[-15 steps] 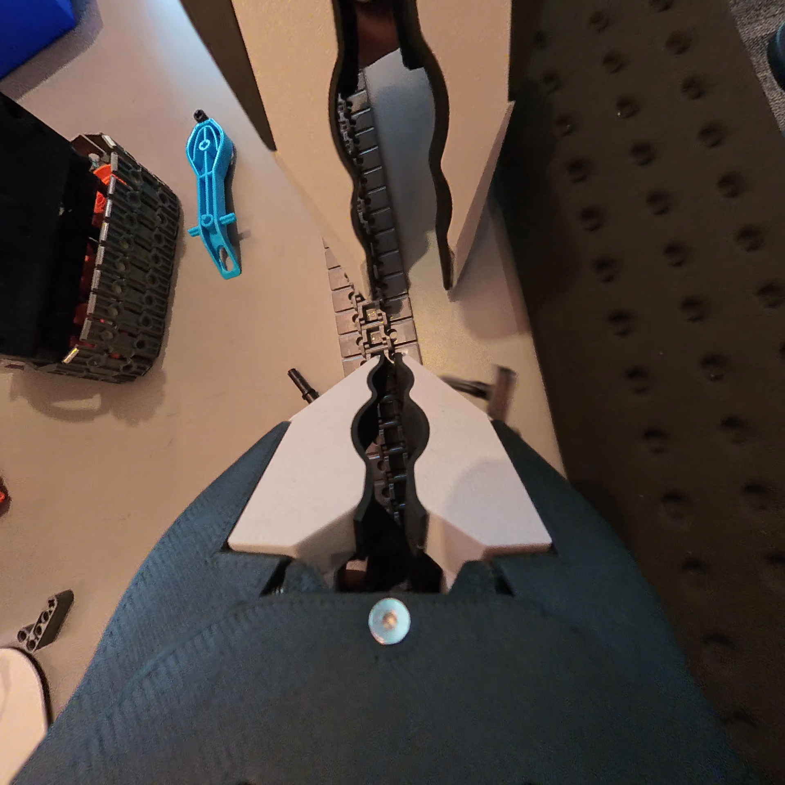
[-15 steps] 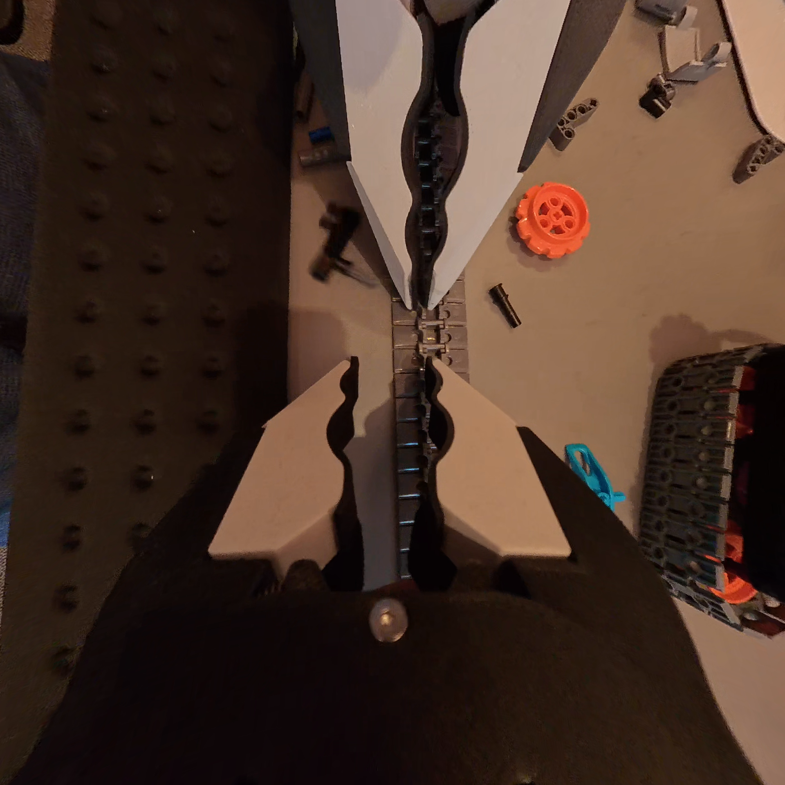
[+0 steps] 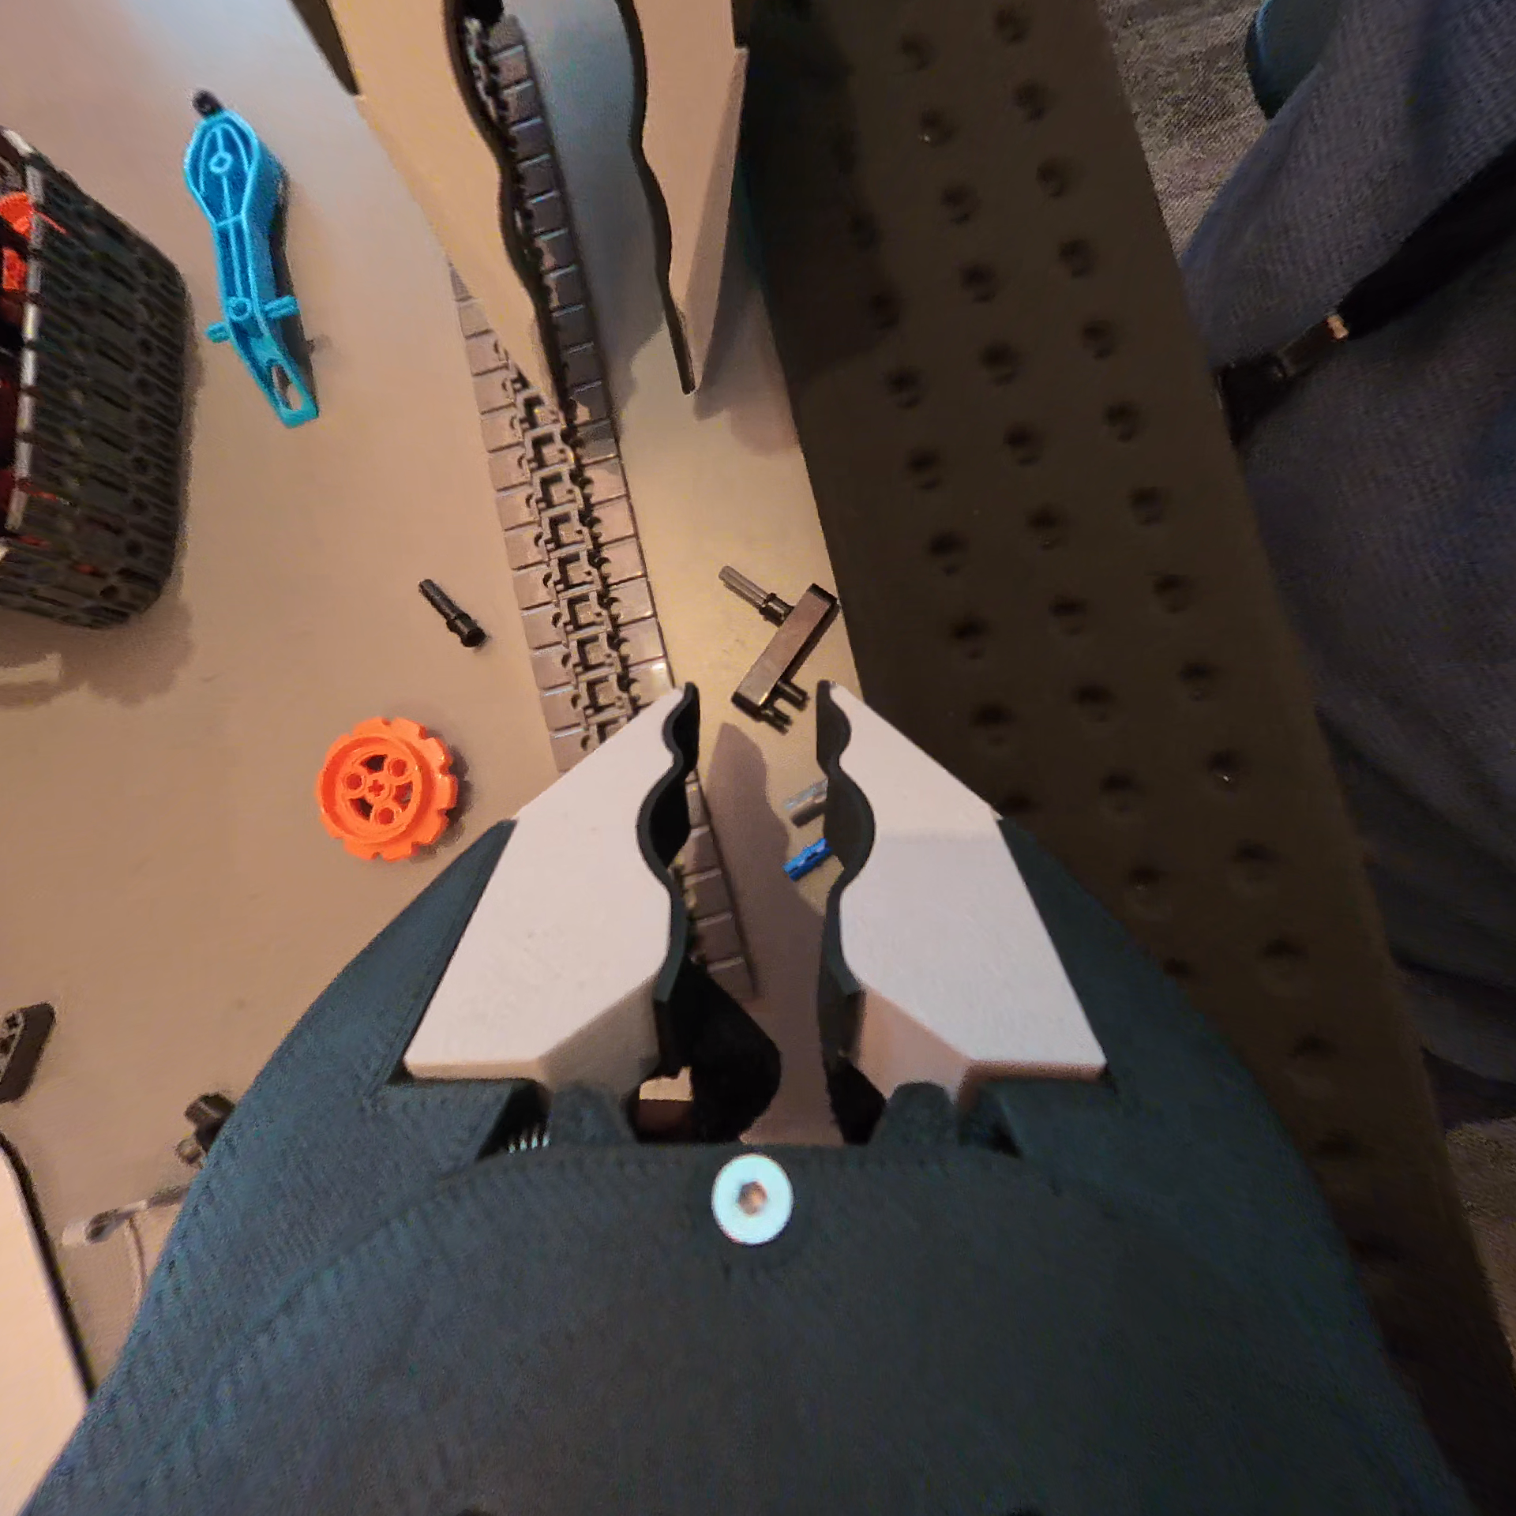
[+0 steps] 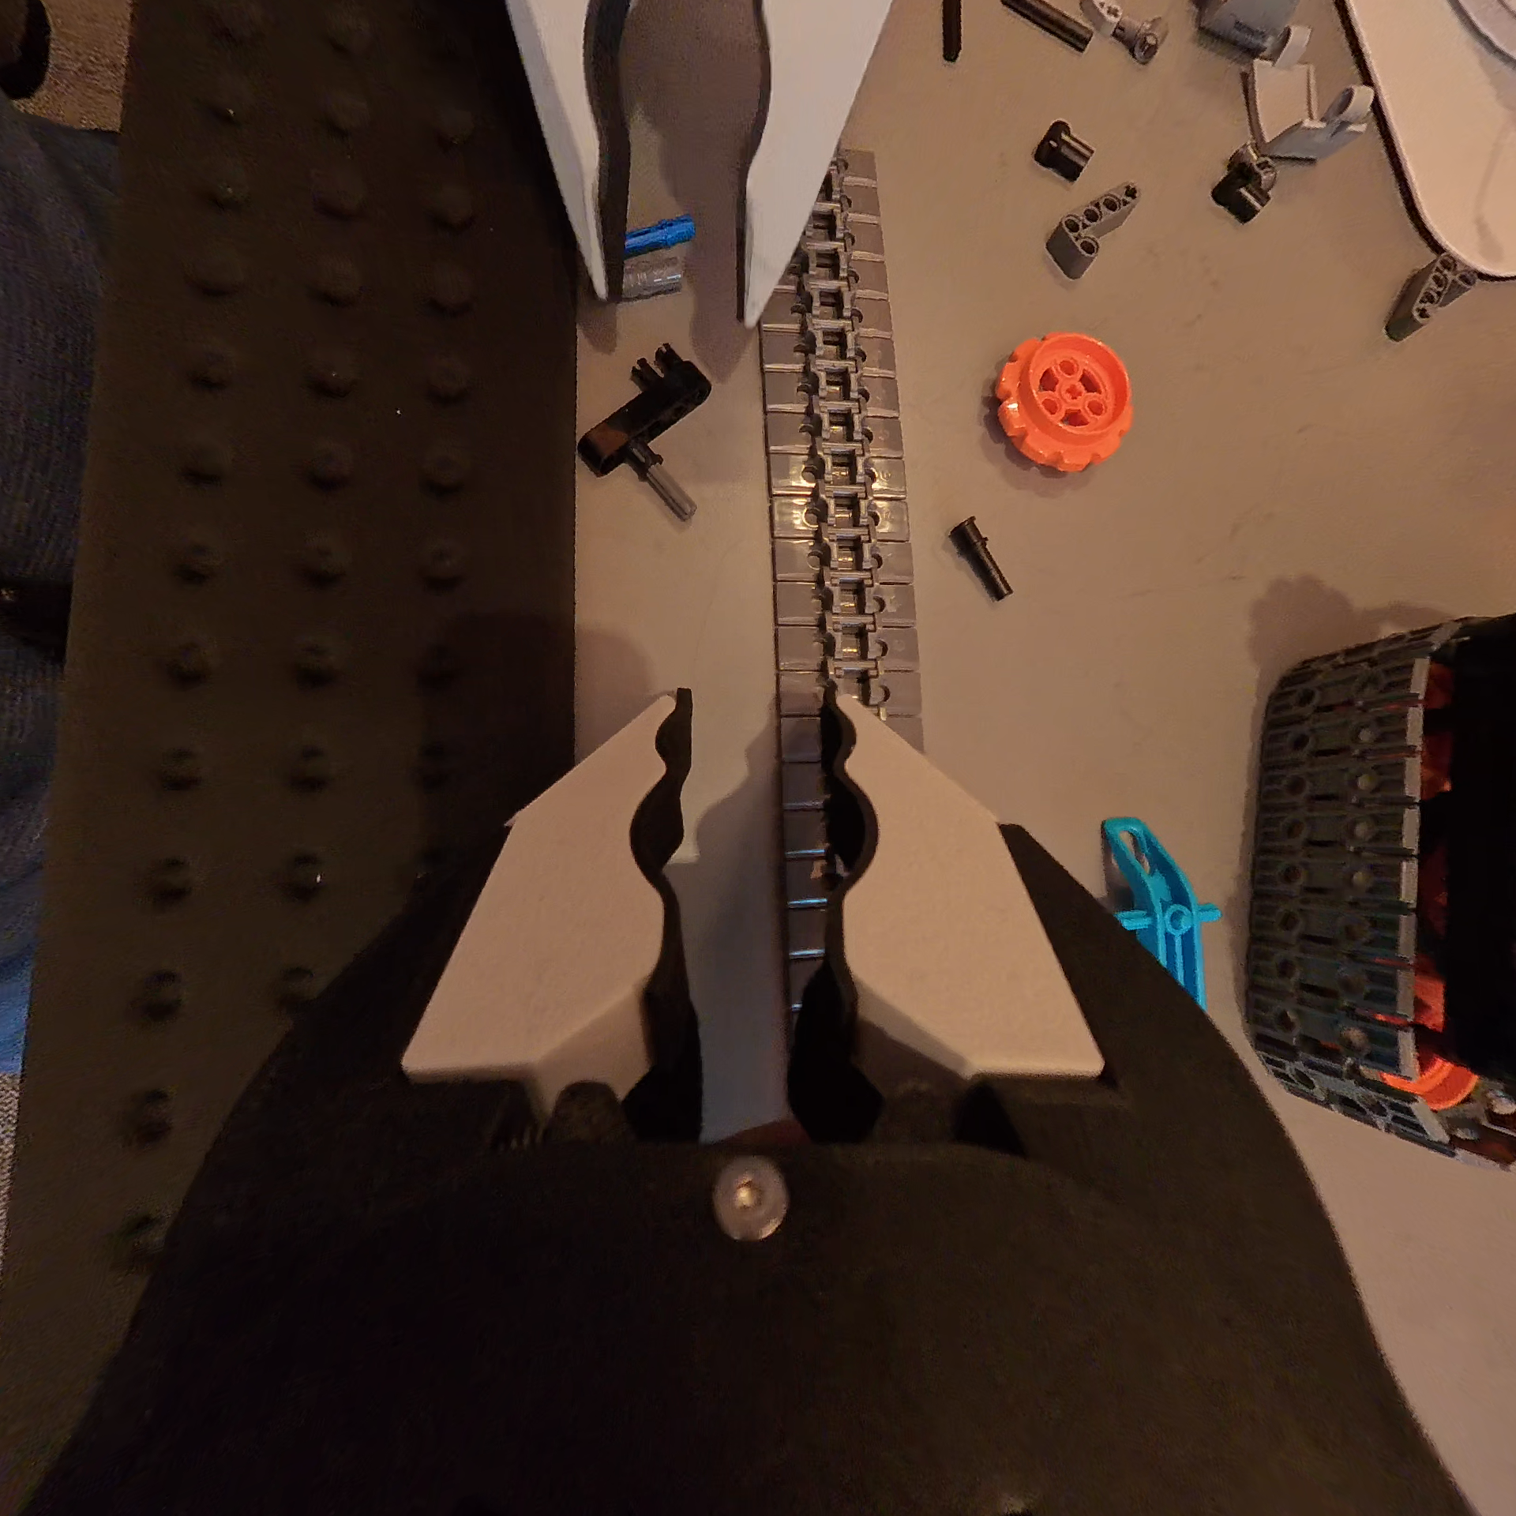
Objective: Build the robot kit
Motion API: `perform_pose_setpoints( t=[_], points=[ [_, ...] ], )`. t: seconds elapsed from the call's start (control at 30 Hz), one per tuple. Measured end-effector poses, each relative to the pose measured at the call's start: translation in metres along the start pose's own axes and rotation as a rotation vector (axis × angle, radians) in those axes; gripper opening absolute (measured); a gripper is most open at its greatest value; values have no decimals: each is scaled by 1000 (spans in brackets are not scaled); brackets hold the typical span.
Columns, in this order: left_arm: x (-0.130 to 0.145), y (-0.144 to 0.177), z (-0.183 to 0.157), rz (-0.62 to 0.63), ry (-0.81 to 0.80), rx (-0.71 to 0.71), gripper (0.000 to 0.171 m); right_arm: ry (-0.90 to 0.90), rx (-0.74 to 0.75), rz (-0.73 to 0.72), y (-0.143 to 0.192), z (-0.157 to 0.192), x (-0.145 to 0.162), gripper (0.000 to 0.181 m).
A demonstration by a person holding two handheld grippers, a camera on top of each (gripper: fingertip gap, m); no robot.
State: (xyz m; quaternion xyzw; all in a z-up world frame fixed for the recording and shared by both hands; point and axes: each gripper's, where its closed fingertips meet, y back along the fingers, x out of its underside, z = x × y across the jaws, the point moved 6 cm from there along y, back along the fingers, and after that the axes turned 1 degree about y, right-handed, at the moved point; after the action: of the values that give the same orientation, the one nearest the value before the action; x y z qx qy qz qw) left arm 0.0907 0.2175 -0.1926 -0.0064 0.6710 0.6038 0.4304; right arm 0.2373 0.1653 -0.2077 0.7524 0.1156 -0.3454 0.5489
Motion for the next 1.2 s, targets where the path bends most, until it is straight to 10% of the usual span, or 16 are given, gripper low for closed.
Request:
perform_pose_setpoints(
  t=[0.37,0.57,0.83,1.2],
  points=[
    [-2,-23,3,8,-18,-98,18,-24,25,-49,5,-4,-3,28],
    [-25,2,26,-271,110,-329,17,-154,126,-209,27,-14,-16,32],
    [-54,10,33,-205,-195,-780,17,-526,32,-508,43,-30,-32,31],
    [-69,11,28,-278,-239,-797,21,-475,59,-517,45,-34,-34,6]
  ],
)
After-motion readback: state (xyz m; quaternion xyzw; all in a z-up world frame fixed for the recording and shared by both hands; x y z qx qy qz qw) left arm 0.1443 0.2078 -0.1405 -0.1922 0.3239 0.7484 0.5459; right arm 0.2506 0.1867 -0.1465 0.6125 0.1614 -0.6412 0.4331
